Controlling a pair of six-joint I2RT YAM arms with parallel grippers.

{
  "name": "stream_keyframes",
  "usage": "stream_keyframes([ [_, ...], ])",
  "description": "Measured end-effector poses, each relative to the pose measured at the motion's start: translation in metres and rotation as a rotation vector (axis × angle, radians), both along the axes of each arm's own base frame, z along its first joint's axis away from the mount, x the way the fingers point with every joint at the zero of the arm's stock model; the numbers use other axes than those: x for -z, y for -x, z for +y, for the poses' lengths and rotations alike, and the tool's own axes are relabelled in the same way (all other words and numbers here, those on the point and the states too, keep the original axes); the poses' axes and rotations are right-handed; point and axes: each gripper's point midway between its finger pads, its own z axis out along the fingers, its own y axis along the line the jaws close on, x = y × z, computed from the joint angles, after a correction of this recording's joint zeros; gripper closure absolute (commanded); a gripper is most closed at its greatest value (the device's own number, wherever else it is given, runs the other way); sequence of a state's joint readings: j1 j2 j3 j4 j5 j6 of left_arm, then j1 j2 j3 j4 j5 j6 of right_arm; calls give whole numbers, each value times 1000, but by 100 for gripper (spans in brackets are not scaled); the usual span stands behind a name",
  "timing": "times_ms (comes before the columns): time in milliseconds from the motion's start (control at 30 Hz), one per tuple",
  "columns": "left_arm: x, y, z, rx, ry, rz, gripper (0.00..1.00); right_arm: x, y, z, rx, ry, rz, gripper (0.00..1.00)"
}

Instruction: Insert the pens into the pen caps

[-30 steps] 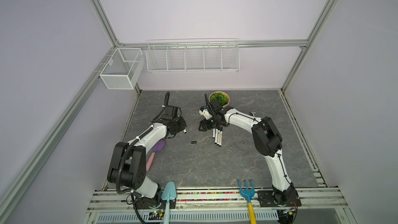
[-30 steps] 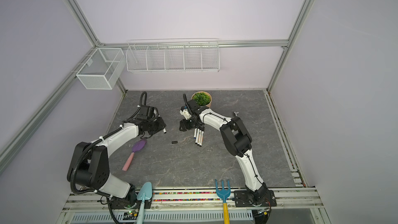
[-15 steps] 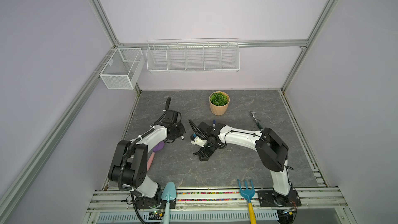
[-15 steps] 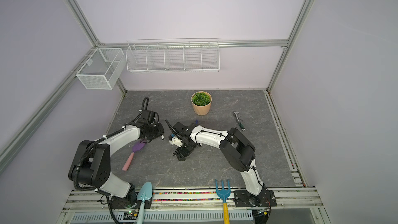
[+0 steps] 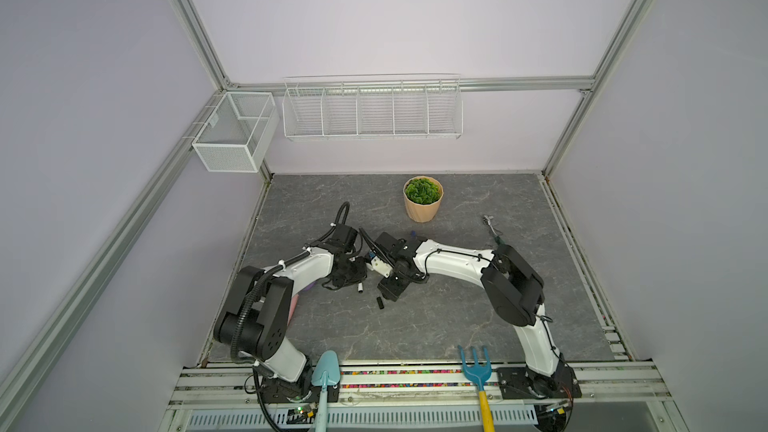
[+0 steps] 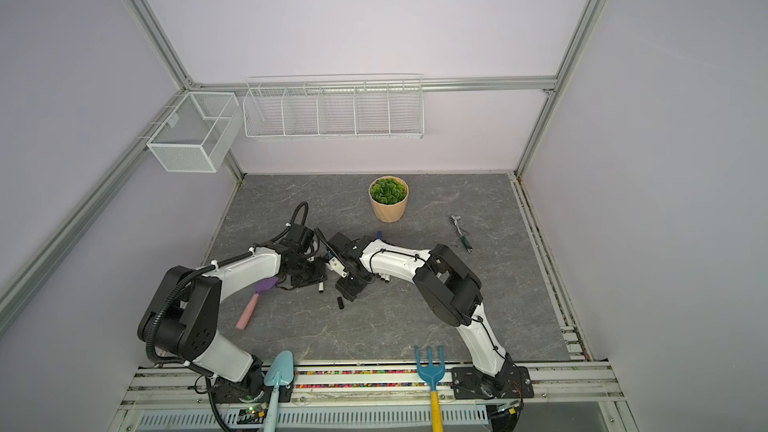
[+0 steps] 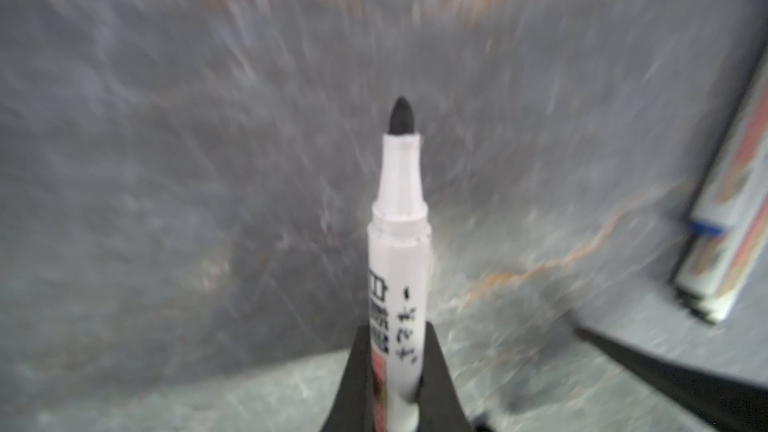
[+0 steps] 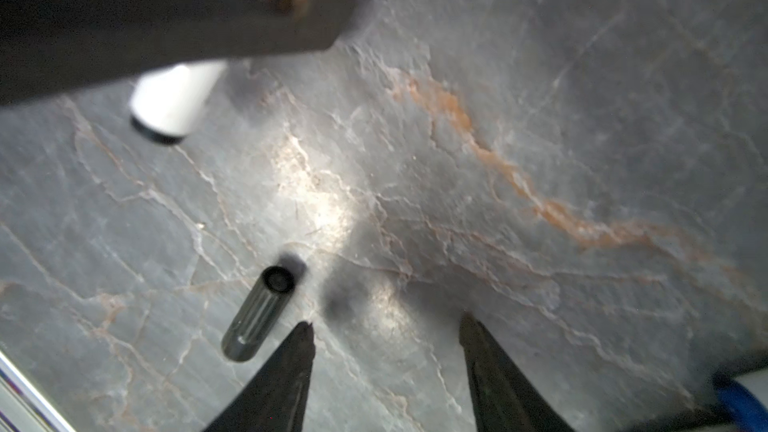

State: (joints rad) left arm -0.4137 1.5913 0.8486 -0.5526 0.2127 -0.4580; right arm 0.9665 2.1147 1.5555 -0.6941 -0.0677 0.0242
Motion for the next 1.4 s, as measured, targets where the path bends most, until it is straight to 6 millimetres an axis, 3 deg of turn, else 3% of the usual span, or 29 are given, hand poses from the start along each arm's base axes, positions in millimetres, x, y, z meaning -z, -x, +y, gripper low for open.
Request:
stream_keyframes([
  [200, 0, 28, 4, 53, -22, 37, 100, -1, 13, -5, -58, -9, -3, 40],
  [400, -1, 34, 15, -12, -53, 27, 100, -4, 31, 5, -138, -33, 56, 40],
  [633, -11, 16, 43, -167, -80, -35, 100, -4, 41, 21, -210, -41, 129, 41],
  [833, -36, -1, 79, -401, 12, -159, 100, -1, 48, 39, -259, 6, 129, 44],
  [1100, -75, -14, 89, -486, 43, -319, 100, 4, 43, 37, -266, 139, 29, 55],
  [1267, -82, -15, 91, -496, 50, -350, 100, 7, 37, 36, -252, 189, -16, 66],
  [1400, -74, -11, 90, -491, 60, -344, 100, 7, 33, 35, -236, 201, -23, 67],
])
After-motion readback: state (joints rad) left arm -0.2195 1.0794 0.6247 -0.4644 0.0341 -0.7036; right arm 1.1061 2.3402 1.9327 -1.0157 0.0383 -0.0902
